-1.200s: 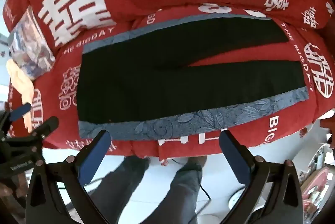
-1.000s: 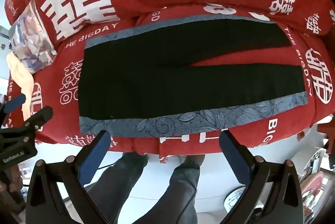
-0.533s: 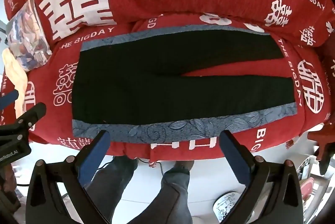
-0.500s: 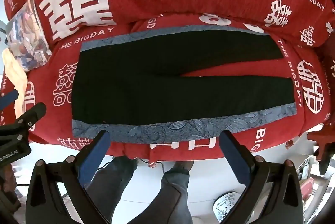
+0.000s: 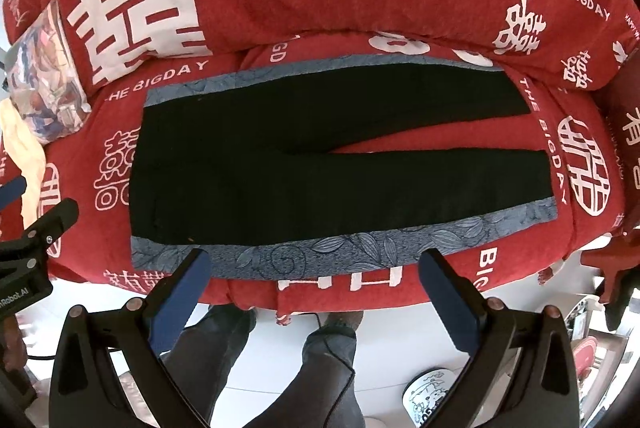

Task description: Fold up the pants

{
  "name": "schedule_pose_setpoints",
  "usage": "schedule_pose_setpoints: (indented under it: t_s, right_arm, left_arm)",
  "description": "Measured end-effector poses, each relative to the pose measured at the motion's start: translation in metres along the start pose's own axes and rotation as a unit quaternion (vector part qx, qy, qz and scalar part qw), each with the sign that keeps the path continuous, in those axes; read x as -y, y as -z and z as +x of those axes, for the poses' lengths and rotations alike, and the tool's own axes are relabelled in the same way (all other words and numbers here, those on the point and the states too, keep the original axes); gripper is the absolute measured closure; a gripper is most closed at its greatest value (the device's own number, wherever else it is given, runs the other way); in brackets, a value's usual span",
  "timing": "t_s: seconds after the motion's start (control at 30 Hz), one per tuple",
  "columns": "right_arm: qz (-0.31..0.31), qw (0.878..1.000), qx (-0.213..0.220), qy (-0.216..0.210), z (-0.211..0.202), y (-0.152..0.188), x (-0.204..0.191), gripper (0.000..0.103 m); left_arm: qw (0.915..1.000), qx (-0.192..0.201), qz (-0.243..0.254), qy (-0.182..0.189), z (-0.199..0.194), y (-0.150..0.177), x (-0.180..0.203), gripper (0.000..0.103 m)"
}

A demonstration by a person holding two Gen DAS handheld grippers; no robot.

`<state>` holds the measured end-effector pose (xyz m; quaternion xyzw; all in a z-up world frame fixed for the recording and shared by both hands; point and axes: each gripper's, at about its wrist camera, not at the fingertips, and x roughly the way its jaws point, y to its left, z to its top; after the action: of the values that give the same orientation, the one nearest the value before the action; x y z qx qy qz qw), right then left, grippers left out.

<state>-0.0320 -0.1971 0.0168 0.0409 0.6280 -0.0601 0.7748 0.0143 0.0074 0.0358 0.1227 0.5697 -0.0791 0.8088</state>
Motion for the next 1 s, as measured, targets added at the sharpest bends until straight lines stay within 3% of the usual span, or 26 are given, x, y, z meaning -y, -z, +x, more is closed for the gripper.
schedule_pose_setpoints:
  t_s: [1.0]
  right_arm:
    - [-0.007,1.0,0.012,0.006,-0.0079,0.007,-0.0041,0.0]
  left_arm:
    - [0.9999,0.012,0.009,-0.007,-0.007,0.0036,0.0034,0.0]
